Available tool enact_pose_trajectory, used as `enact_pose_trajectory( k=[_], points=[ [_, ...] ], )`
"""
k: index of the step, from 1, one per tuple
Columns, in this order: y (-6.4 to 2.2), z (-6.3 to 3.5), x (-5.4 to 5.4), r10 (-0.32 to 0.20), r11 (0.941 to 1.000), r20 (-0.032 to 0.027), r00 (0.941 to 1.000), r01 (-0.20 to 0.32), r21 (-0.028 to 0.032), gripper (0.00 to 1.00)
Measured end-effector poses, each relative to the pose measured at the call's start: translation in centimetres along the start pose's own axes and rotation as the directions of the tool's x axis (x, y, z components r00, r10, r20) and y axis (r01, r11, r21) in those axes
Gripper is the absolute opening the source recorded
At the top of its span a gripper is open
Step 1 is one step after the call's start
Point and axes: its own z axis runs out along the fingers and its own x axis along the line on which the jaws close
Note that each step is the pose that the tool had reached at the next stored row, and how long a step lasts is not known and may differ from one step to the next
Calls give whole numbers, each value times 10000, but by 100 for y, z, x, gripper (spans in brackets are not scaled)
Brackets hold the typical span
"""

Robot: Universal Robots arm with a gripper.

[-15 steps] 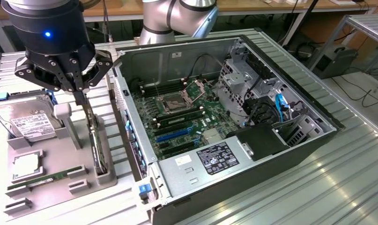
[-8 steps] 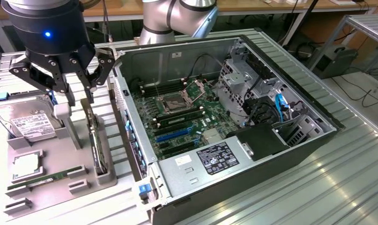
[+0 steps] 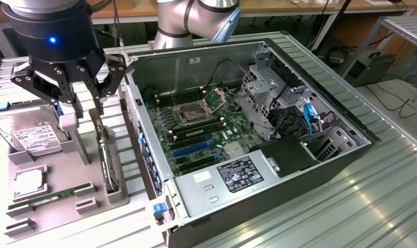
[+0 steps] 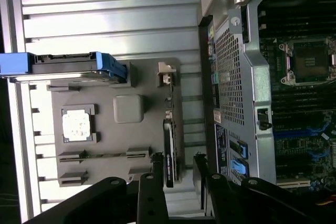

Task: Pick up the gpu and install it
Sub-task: 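Pick up the gpu and move the gpu toward the slot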

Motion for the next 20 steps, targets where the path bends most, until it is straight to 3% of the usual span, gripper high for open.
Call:
enact_pose_trajectory(
  k=[1, 4, 20],
  points=[
    [-2, 23, 14, -2, 10000, 38, 10000, 2, -2, 36],
    [-9, 90, 70, -2, 10000, 61, 10000, 2, -2, 36],
    [-70, 413, 87, 75, 10000, 66, 10000, -75, 0, 36]
  ],
)
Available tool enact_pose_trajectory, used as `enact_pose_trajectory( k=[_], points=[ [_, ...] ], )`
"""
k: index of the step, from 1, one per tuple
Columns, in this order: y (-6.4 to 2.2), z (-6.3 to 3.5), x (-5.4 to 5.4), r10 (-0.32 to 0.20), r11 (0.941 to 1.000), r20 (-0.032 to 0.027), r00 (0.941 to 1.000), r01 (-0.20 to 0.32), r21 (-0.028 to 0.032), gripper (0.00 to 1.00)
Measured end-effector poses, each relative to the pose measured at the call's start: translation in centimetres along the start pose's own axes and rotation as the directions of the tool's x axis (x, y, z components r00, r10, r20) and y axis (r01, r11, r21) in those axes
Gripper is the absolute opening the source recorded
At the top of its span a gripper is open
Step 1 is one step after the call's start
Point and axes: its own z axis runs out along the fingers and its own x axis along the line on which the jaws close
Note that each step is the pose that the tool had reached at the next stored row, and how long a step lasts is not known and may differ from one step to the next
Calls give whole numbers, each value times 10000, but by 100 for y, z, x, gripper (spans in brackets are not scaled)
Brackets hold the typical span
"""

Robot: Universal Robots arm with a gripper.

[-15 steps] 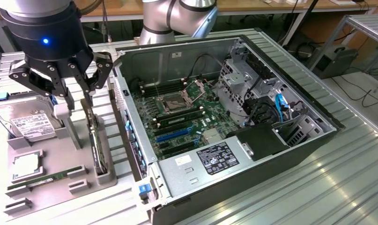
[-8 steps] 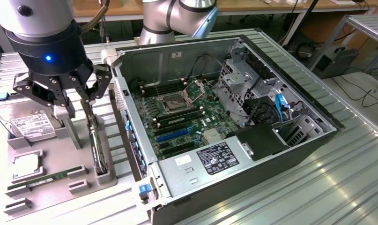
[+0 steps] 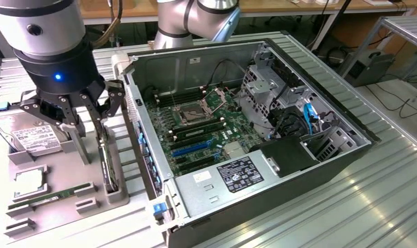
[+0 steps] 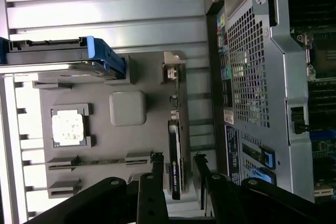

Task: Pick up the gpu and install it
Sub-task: 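Pick up the gpu and move the gpu toward the slot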

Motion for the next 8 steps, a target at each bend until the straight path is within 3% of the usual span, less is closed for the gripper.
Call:
enact_pose_trajectory(
  k=[8],
  points=[
    [-40, 178, 4, 263, 9997, 15, 9997, -263, 10, 36]
  ],
)
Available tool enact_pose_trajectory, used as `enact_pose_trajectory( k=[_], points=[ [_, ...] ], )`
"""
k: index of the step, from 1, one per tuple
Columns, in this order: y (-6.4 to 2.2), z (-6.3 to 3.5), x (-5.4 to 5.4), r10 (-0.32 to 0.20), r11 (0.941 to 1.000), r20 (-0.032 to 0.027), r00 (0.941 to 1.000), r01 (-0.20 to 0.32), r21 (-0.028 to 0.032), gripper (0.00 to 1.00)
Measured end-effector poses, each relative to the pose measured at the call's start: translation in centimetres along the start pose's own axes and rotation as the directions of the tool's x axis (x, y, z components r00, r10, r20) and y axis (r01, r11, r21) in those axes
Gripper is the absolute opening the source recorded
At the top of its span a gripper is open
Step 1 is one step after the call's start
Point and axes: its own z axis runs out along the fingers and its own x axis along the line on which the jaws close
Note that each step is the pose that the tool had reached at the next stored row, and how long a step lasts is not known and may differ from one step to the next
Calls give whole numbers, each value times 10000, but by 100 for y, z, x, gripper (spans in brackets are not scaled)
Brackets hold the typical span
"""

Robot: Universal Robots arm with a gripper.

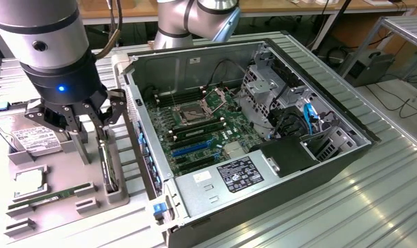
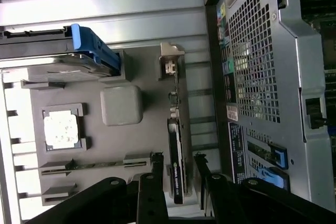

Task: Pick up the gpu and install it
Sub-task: 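Pick up the gpu and move the gpu toward the slot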

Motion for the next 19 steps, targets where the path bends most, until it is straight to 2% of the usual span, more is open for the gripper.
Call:
enact_pose_trajectory(
  k=[2, 11, 19],
  points=[
    [-4, 81, 3, 31, 10000, 2, 10000, -31, 0, 36],
    [-11, 316, -10, 77, 10000, 4, 10000, -77, 2, 36],
    [-17, 489, -24, 91, 10000, 4, 10000, -91, 3, 36]
  ],
)
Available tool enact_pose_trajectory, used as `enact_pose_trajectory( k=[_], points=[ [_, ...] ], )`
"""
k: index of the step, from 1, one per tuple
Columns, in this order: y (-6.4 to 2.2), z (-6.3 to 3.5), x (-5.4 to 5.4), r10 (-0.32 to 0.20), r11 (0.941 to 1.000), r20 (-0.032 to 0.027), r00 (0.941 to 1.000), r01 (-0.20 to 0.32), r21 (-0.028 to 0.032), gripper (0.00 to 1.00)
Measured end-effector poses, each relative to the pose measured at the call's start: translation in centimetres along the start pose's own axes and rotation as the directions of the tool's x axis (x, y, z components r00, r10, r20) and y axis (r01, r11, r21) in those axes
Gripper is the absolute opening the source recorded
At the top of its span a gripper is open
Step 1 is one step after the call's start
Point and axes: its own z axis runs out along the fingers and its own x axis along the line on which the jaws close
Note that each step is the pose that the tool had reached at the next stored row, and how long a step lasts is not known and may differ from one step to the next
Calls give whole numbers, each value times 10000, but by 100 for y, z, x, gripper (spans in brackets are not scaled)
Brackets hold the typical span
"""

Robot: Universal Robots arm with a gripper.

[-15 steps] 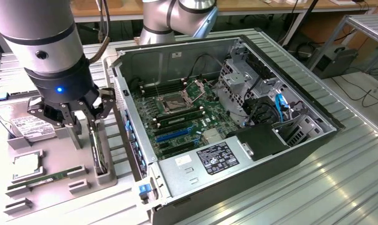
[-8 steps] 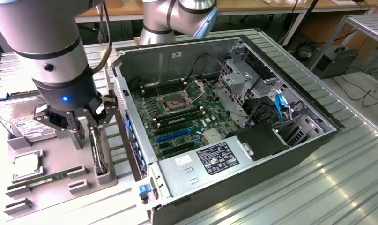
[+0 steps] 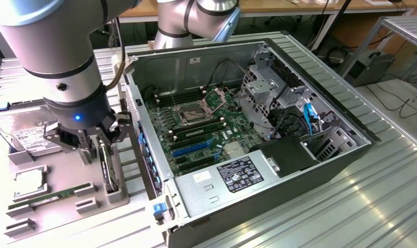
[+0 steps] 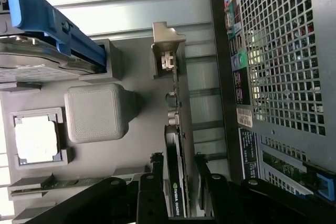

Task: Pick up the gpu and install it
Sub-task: 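Pick up the gpu and move the gpu toward the slot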

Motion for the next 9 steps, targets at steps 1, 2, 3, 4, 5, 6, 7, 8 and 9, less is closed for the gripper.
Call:
enact_pose_trajectory(
  k=[1, 2, 3, 4, 5, 6, 7, 8, 9],
  points=[
    [-1, 19, -1, 0, 10000, 1, 10000, 0, -1, 36],
    [-1, 37, -2, 0, 10000, 0, 10000, 0, 0, 36],
    [-2, 56, -3, 0, 10000, 1, 10000, 0, 0, 36],
    [-2, 74, -5, 0, 10000, 1, 10000, 0, -1, 36],
    [-3, 95, -5, 0, 10000, 0, 10000, 0, 0, 36],
    [-3, 112, -5, 1, 10000, 1, 10000, -1, -1, 36],
    [-3, 129, -5, 0, 10000, 1, 10000, 0, -1, 36],
    [-4, 149, -4, 0, 10000, 1, 10000, 0, -1, 36],
    [-4, 169, -4, -1, 10000, 2, 10000, 1, -1, 36]
  ],
)
